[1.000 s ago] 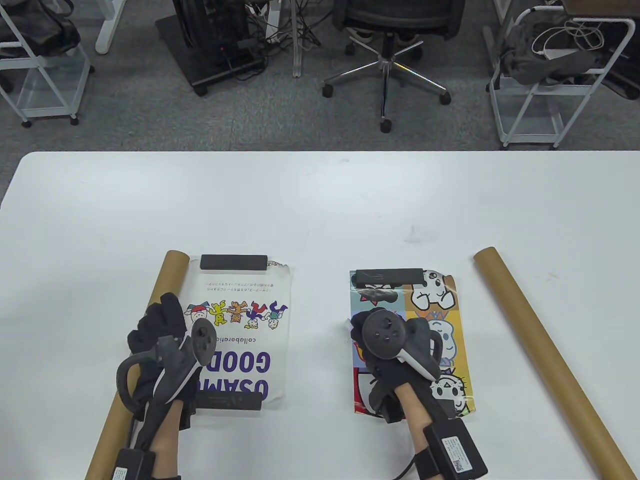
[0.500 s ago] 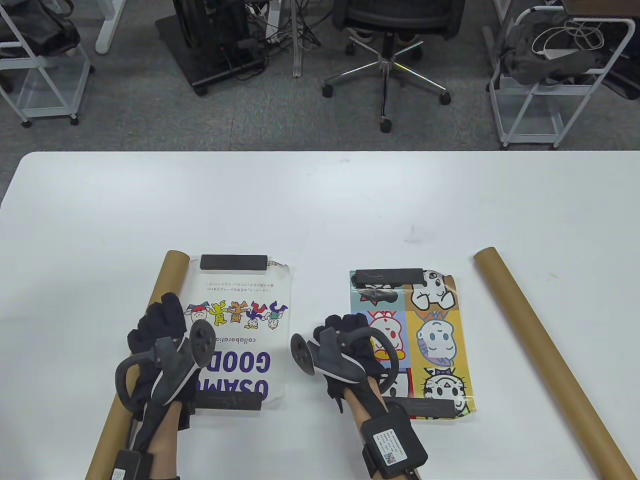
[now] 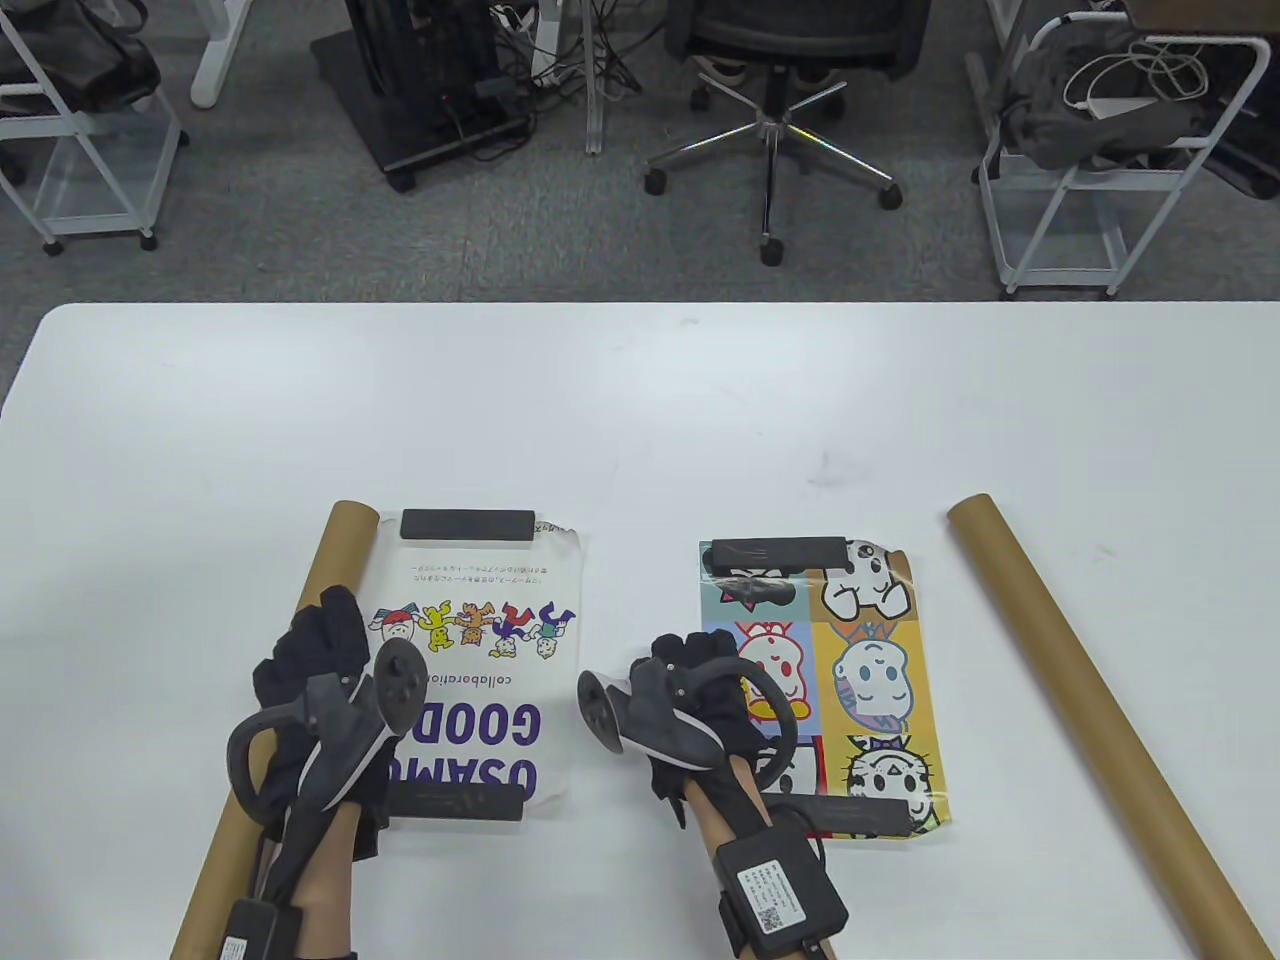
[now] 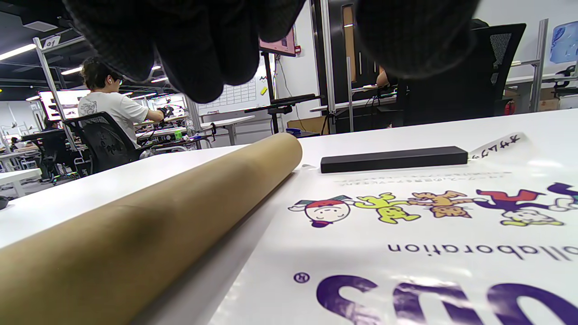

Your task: Roll up posters and store in mailing tubes

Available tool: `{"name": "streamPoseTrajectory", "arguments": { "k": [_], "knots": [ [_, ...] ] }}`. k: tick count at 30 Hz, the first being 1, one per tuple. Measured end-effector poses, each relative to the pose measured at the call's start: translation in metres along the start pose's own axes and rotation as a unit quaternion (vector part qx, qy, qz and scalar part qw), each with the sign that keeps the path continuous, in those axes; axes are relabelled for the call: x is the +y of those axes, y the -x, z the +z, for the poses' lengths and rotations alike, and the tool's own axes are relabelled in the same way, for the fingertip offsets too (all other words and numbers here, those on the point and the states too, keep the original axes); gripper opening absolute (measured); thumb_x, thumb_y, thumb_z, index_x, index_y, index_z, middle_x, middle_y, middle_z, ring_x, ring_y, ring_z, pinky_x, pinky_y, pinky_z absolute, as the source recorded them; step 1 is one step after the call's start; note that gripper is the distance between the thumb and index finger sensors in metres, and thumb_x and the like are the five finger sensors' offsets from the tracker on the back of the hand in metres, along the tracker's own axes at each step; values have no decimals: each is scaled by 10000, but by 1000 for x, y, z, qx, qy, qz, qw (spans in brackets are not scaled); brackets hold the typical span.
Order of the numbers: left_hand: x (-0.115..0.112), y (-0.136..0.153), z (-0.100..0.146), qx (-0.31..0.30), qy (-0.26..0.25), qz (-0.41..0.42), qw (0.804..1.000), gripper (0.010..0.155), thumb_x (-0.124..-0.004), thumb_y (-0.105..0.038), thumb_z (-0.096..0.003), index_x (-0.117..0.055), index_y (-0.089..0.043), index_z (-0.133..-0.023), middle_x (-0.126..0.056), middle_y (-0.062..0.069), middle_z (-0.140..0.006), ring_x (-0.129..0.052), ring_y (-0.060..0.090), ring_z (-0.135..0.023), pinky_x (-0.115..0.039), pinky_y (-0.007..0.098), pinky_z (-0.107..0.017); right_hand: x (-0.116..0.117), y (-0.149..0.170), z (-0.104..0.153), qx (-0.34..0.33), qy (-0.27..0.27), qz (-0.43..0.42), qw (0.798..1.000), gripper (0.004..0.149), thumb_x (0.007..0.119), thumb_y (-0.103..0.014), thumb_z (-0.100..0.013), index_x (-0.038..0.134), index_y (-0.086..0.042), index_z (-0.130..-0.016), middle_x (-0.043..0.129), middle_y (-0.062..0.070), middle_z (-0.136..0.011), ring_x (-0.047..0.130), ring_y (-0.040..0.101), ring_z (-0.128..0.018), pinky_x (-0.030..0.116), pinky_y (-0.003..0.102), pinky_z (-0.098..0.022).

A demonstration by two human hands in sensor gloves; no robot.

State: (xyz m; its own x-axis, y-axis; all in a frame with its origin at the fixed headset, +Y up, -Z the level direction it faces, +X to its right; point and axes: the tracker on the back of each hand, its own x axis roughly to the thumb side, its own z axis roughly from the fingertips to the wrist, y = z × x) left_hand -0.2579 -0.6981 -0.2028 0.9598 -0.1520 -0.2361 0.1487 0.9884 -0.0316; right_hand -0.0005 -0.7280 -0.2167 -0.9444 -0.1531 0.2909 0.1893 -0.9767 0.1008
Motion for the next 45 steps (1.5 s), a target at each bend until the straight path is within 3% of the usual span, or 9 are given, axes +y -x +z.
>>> {"name": "streamPoseTrajectory", "arguments": {
  "k": [6, 9, 17, 25, 29, 38, 40, 45],
  "knots": [
    [-1, -3, 0, -9, 4, -10, 1000, 919, -694, -534, -470, -354, -80, -1194, -555, 234, -1210, -713, 464, -1059, -612, 651, -788, -12, 59, 17, 43, 13, -149, 988, 513, 723, -364, -473, 694, -175, -949, 754, 145, -994, 780, 452, -845, 582, 689, -687],
    [-1, -5, 0, -14, 8, -11, 1000, 917, -693, -533, -471, -355, -82, -1194, -556, 232, -1210, -713, 463, -1058, -611, 649, -790, -9, 98, 33, 70, 46, -238, 968, 542, 712, -367, -486, 667, -150, -980, 730, 177, -1024, 759, 482, -868, 576, 702, -682],
    [-6, -15, 2, -39, 14, -27, 999, 918, -693, -535, -468, -363, -80, -1193, -557, 226, -1211, -716, 459, -1059, -615, 646, -789, 18, 155, 63, 114, 66, -307, 943, 562, 689, -355, -505, 634, -117, -1011, 682, 226, -1062, 701, 533, -912, 547, 722, -682],
    [-5, -30, -2, -62, 23, -5, 998, 905, -698, -530, -467, -378, -91, -1191, -569, 216, -1208, -724, 450, -1059, -623, 638, -789, 23, 159, 67, 98, 53, -334, 936, 556, 689, -354, -506, 649, -111, -1004, 695, 228, -1052, 710, 535, -902, 547, 726, -677],
    [2, -41, -16, -72, 30, -42, 996, 899, -710, -524, -464, -385, -108, -1191, -573, 199, -1211, -725, 441, -1065, -624, 629, -795, 22, 158, 68, 91, 59, -339, 935, 562, 690, -354, -506, 641, -109, -1009, 694, 229, -1051, 711, 535, -900, 549, 726, -676],
    [25, -79, -75, -120, 34, -130, 984, 890, -755, -529, -416, -406, -220, -1174, -577, 73, -1221, -730, 345, -1102, -652, 549, -821, 21, 160, 66, 82, 49, -323, 941, 562, 688, -356, -506, 642, -110, -1009, 694, 225, -1053, 710, 534, -902, 548, 726, -676],
    [25, -87, -88, -127, 39, -137, 982, 861, -760, -528, -413, -404, -289, -1159, -557, -11, -1226, -730, 294, -1111, -647, 523, -829, 21, 161, 67, 80, 52, -319, 943, 560, 688, -354, -507, 645, -108, -1008, 694, 229, -1052, 707, 536, -903, 545, 728, -676],
    [19, -108, -122, -131, 58, -154, 977, 830, -773, -526, -405, -424, -348, -1137, -568, -72, -1220, -727, 230, -1122, -637, 484, -842, 21, 161, 68, 78, 49, -312, 946, 558, 688, -357, -506, 649, -110, -1005, 702, 225, -1047, 715, 531, -900, 551, 725, -675]
  ]
}}
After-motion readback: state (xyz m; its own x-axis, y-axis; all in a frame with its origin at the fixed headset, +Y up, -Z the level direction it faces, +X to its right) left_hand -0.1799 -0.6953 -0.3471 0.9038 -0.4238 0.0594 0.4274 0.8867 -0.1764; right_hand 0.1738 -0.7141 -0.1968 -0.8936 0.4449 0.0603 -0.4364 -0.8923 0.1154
